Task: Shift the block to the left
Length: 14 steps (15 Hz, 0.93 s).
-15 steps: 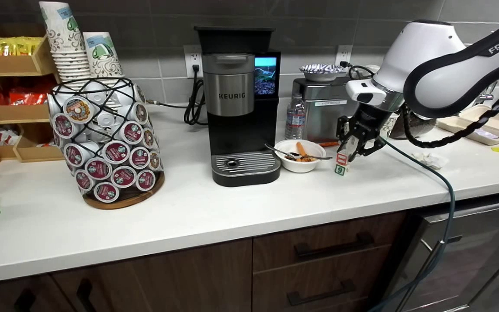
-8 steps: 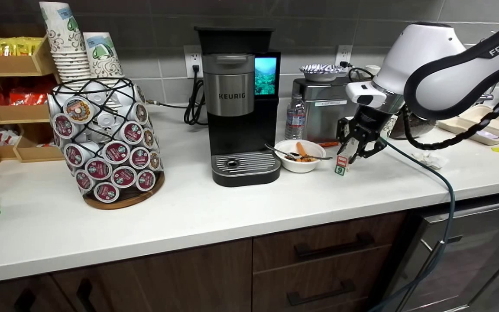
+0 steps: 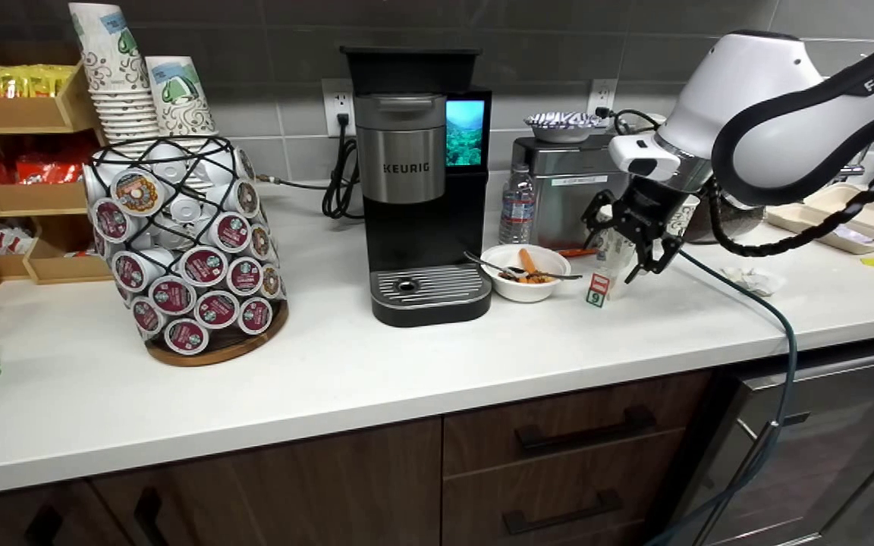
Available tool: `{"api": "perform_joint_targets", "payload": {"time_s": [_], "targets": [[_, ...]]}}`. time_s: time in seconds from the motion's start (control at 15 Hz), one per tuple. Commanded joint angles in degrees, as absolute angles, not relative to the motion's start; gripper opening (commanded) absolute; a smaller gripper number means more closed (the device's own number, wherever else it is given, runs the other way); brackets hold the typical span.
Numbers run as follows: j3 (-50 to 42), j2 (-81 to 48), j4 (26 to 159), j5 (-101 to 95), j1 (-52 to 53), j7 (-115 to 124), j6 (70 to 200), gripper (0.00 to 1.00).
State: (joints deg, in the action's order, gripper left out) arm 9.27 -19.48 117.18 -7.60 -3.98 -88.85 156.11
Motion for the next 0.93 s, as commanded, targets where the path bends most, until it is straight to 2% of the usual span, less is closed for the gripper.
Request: {"api": "perform_joint_targets", "payload": {"time_s": [0.0,0.07,0.2,0.47,0.6,0.87], "targets": [[9.36,-13.9,121.29,-6.64,-4.44,-89.89,157.24,1.0],[13.4,-11.66,122.63,-1.71,-7.4,-98.09,152.63,1.0],[14.13,-7.58,125.88,1.45,-7.68,-106.1,149.47,1.0],[11.64,3.26,136.0,8.25,-4.77,-117.42,151.06,1.0],[9.22,8.65,140.58,14.29,-2.56,-111.41,152.82,1.0],[5.74,16.42,148.52,11.23,0.5,-97.34,156.73,1.0]]}}
